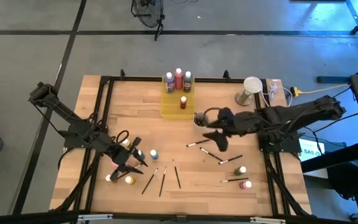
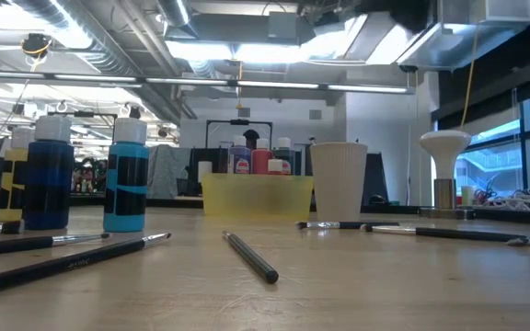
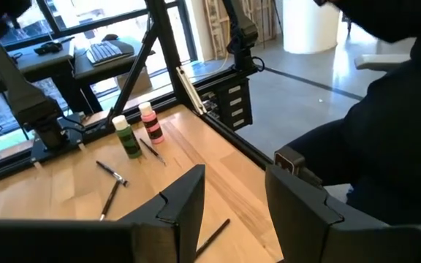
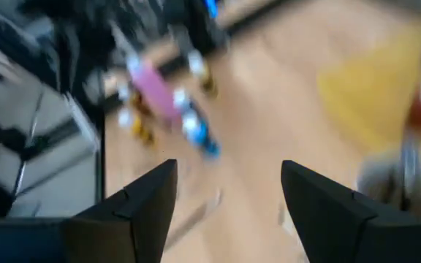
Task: Pick & Place Paint Supplies
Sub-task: Put the small green paint bottle into the yellow bin
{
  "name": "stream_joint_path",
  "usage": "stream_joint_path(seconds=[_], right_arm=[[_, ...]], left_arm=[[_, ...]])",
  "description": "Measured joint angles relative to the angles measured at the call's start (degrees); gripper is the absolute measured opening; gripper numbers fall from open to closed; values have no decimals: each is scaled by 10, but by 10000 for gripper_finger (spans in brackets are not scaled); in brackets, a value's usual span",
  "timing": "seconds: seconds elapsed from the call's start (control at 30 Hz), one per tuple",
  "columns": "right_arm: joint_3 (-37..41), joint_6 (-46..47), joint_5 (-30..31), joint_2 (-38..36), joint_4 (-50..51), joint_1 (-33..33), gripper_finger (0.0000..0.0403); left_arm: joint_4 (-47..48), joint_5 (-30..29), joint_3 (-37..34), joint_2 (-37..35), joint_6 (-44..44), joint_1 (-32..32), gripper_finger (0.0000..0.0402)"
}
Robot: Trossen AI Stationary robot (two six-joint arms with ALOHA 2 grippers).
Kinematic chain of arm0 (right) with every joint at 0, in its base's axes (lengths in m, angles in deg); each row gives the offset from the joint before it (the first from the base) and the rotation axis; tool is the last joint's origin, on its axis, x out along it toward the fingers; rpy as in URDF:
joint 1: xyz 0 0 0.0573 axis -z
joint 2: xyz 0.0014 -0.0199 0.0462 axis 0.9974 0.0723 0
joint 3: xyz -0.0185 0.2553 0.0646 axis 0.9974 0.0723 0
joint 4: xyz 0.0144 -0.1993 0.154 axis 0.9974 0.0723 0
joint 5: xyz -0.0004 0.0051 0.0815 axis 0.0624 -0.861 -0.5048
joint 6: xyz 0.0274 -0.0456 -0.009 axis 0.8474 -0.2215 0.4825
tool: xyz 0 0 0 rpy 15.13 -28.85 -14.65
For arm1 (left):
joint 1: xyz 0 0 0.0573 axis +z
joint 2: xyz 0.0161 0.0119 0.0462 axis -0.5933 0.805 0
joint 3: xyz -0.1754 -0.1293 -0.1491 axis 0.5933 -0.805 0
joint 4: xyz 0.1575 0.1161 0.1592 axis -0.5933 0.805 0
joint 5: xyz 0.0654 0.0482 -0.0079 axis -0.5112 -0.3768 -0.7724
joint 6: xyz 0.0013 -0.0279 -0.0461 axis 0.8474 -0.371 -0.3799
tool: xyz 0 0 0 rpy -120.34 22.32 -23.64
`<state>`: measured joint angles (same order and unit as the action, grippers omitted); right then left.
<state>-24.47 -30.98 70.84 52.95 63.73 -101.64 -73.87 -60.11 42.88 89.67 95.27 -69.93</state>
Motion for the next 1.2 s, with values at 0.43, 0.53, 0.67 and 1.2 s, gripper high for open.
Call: stream_joint_path(seconds=[0.43,0.53,0.67,1.2], right_arm=[[-69,620,-154,19,409,-160,248],[-69,690,-153,29,416,-189,248],[-69,774,-171,66,431,-218,248],[-69,710,-245,183,431,-229,248]], left_arm=[[-1,-27,0,0,0,0,141],[-1,-27,0,0,0,0,141],[-1,-27,0,0,0,0,141],[-1,-29,6,-33,-58,-7,141]])
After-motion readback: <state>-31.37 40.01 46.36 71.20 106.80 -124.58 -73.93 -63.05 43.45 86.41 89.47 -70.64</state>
